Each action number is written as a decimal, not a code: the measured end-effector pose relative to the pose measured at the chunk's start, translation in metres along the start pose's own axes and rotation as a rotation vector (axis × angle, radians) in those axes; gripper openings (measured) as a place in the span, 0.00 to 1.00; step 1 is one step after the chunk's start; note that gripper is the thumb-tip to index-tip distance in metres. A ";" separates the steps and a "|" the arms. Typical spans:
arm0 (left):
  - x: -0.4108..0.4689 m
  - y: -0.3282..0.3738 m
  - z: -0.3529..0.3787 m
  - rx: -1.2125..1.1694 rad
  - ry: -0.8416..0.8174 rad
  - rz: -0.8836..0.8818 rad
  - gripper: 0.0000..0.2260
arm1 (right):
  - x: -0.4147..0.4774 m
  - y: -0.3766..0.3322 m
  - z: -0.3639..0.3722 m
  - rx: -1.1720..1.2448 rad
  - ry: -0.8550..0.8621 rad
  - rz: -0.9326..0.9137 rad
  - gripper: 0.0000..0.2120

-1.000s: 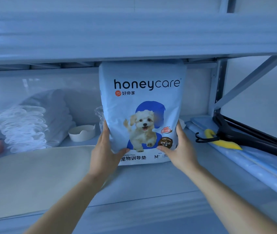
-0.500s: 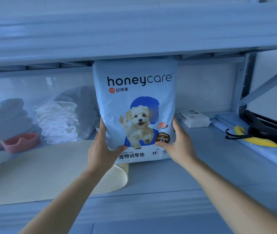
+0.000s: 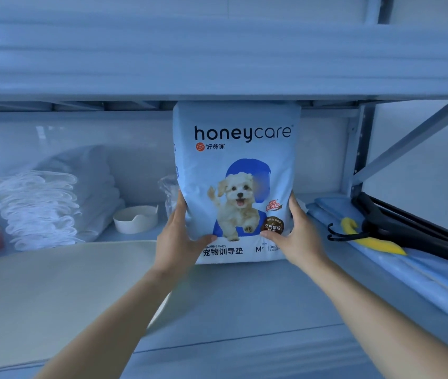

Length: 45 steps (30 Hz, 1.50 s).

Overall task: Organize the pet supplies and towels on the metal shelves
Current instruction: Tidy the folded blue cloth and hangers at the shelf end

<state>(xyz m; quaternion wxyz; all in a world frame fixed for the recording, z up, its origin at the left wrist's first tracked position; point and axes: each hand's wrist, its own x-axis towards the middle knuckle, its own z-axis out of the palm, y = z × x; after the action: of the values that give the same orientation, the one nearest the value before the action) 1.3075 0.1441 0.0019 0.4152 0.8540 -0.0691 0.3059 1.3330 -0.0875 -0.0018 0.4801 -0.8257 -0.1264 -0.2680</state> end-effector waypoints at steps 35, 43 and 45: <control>-0.014 -0.064 -0.072 0.080 0.082 -0.130 0.52 | -0.006 -0.026 0.090 0.066 -0.099 -0.115 0.50; -0.027 -0.050 -0.068 0.306 0.141 0.037 0.50 | -0.017 -0.031 0.078 -0.113 -0.096 -0.094 0.45; -0.031 -0.048 -0.069 0.369 0.170 0.161 0.48 | -0.021 -0.031 0.076 -0.142 -0.083 -0.098 0.44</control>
<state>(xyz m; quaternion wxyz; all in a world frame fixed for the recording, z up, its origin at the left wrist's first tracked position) 1.2680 0.2231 -0.0157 0.2303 0.8784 -0.0447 0.4165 1.3255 -0.0053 -0.0208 0.4010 -0.8608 -0.1671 -0.2651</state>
